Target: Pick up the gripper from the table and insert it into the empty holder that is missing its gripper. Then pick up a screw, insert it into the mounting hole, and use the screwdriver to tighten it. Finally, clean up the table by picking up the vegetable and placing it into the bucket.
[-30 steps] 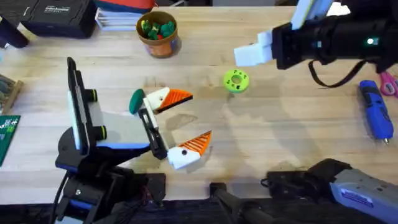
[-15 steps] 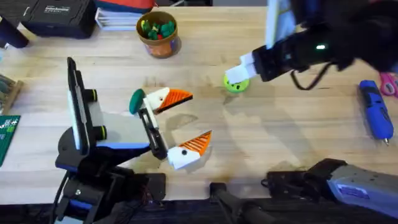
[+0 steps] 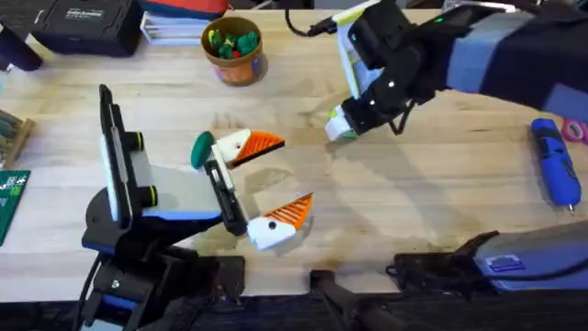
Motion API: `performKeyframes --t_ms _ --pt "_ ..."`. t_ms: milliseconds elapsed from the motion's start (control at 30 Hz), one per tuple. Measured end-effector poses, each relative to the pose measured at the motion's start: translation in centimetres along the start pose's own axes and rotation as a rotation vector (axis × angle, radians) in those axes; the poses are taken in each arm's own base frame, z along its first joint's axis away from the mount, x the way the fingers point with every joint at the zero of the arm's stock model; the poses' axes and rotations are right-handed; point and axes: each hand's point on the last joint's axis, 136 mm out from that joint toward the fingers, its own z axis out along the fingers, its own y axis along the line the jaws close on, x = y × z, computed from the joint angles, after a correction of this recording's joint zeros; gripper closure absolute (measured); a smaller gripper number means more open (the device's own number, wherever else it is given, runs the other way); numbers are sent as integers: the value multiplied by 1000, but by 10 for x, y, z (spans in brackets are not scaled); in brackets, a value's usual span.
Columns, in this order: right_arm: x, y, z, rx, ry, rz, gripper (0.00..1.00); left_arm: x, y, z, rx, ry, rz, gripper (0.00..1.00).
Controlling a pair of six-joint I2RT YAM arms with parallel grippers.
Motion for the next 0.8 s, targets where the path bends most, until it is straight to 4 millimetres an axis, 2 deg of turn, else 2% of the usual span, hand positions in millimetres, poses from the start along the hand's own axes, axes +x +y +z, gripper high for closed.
performKeyframes --t_ms 100,200,267,500,667,800 --pt "-2 0 11 5 12 -1 410 0 0 0 0 0 0 15" --pt "-2 0 19 7 25 -4 453 0 0 0 0 0 0 15" --pt "-3 -2 24 19 26 -4 521 0 0 0 0 0 0 15" --pt "-8 -6 24 43 6 -4 771 0 0 0 1 0 0 15" --pt "-7 -8 24 55 9 -4 849 0 0 0 1 0 0 15" --pt "-3 -9 23 58 30 -5 851 0 0 0 2 0 0 15"
